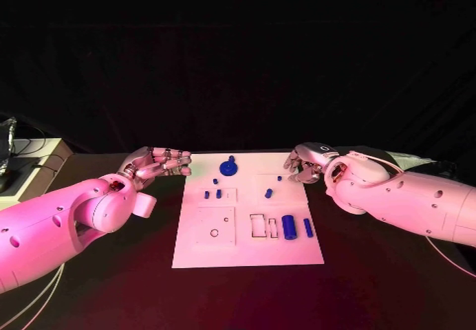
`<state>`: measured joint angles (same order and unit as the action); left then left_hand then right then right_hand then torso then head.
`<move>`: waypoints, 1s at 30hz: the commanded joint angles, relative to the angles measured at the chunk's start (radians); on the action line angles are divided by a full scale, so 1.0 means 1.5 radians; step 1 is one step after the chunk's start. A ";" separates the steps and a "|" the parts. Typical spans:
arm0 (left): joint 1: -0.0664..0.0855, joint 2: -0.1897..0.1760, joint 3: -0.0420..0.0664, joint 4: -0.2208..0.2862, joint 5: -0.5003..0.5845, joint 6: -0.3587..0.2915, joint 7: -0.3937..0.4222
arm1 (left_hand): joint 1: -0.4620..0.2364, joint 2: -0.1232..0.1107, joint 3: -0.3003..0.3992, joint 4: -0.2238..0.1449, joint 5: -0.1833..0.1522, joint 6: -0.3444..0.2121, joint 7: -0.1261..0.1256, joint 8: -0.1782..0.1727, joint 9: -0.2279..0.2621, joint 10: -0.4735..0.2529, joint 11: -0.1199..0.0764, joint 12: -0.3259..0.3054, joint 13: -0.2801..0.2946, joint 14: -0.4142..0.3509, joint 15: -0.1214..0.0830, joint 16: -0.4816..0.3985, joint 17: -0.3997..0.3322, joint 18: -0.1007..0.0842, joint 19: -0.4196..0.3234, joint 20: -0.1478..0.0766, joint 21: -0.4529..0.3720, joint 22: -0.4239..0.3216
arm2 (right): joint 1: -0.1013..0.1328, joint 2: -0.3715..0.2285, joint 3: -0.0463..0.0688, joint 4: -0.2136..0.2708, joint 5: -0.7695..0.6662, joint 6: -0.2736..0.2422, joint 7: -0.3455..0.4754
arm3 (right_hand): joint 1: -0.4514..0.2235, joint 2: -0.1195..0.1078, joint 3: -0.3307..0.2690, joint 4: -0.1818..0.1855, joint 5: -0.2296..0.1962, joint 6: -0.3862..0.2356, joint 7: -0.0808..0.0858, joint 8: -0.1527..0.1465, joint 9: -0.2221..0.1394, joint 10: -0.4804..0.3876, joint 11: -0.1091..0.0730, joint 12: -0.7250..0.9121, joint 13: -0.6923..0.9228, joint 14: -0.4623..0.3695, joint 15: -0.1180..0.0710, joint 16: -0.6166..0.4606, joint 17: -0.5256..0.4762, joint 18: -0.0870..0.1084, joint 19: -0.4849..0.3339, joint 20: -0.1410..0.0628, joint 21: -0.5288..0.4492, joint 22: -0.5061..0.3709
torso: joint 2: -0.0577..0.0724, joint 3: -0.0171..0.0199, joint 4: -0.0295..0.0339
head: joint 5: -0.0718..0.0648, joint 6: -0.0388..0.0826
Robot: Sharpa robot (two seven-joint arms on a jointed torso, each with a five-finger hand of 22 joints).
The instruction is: Assemble the parts on the task board
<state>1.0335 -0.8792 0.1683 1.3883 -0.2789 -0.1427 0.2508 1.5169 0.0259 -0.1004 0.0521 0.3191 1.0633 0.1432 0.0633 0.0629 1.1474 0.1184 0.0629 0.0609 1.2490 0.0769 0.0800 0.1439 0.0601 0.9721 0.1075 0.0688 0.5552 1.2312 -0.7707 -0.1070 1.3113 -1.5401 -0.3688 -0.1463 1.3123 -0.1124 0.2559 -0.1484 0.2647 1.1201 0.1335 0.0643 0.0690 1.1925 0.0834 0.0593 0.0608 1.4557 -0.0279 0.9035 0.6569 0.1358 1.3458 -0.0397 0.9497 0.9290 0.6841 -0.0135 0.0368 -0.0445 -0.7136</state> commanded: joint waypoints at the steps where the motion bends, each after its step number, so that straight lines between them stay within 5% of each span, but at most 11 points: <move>1: -0.004 -0.005 0.003 0.018 0.049 0.031 0.052 | 0.003 0.002 0.004 -0.006 0.002 0.005 0.000 0.000 0.000 -0.002 0.000 -0.003 -0.001 -0.003 0.002 -0.013 0.003 -0.007 0.001 0.003 -0.001 -0.034 | -0.004 0.010 -0.001 -0.009 -0.074 0.016 -0.042 | 0.006 -0.012 0.000 0.015 -0.003 -0.005 0.001 -0.001 0.000 -0.005 -0.001 0.000 -0.001 -0.006 0.003 0.014 -0.014 0.013 0.004 0.002 -0.003 0.009 | -0.002 -0.0040 0.0014 | -0.002 -0.005; 7: -0.008 -0.011 0.004 0.037 0.050 0.031 0.058 | 0.001 0.001 0.017 -0.013 0.003 0.006 -0.001 0.000 0.000 -0.001 0.001 -0.003 -0.001 -0.015 0.005 -0.012 -0.004 -0.005 0.007 0.006 -0.001 -0.077 | -0.012 0.030 -0.002 -0.027 -0.082 0.008 -0.042 | 0.014 -0.019 0.002 0.034 0.001 -0.005 0.004 -0.001 0.001 -0.006 0.000 0.000 -0.001 -0.013 0.004 0.035 -0.040 0.015 0.009 0.004 -0.014 0.029 | 0.000 -0.0023 0.0018 | -0.001 -0.007; 15: -0.009 -0.015 0.005 0.051 0.041 0.026 0.058 | -0.007 -0.004 0.037 -0.019 0.004 0.007 0.000 0.000 0.000 0.002 0.000 -0.003 -0.001 -0.014 0.005 -0.013 -0.015 -0.004 0.015 0.007 0.000 -0.119 | -0.020 0.055 -0.003 -0.047 -0.078 0.006 -0.036 | 0.020 -0.024 0.010 0.048 0.004 -0.005 0.005 -0.002 0.001 -0.005 0.000 0.000 -0.001 -0.020 0.005 0.059 -0.074 0.016 0.020 0.005 -0.045 0.068 | 0.000 -0.0031 0.0031 | -0.001 -0.011; 23: -0.009 -0.017 0.005 0.056 0.023 0.012 0.047 | -0.019 -0.017 0.079 -0.029 0.005 0.005 0.006 0.000 0.000 0.004 0.000 -0.002 -0.001 -0.012 0.005 -0.012 -0.015 -0.007 0.027 0.001 0.003 -0.145 | -0.024 0.071 -0.004 -0.064 -0.077 0.001 -0.042 | 0.013 -0.015 0.018 0.055 0.018 0.004 0.004 -0.001 0.002 -0.007 0.000 0.000 -0.001 -0.021 0.004 0.064 -0.079 0.017 0.023 0.005 -0.060 0.079 | 0.001 -0.0041 0.0033 | 0.000 -0.016; 30: -0.009 -0.019 0.005 0.057 0.020 0.007 0.043 | -0.033 -0.028 0.105 -0.034 0.004 0.005 0.006 0.000 0.000 0.004 0.001 -0.002 -0.001 -0.012 0.005 -0.012 -0.014 -0.009 0.029 0.000 0.004 -0.160 | -0.027 0.080 -0.005 -0.071 -0.070 0.012 -0.037 | 0.009 -0.009 0.064 0.054 0.011 0.014 0.002 -0.001 0.002 -0.002 -0.002 0.000 -0.001 -0.022 0.003 0.069 -0.081 0.016 0.028 0.003 -0.066 0.097 | 0.001 -0.0041 0.0030 | 0.000 -0.017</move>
<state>1.0207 -0.9073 0.1751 1.4699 -0.2376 -0.1266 0.3116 1.4743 -0.0167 0.0529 0.0013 0.3241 1.0725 0.1453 0.0633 0.0628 1.1473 0.1182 0.0629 0.0610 1.2323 0.0823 0.0647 0.1211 0.0602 1.0081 0.1072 0.0689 0.3159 1.1926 -0.6537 -0.1130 1.2069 -1.6399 -0.3654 -0.2024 1.3308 -0.1308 0.3473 -0.0681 0.2799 1.1358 0.1361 0.0644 0.0711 1.1908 0.0852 0.0593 0.0606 1.4311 -0.0248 1.0032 0.5370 0.1414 1.3791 -0.0338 0.8545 1.0727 0.6854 -0.0192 0.0418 -0.0451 -0.7384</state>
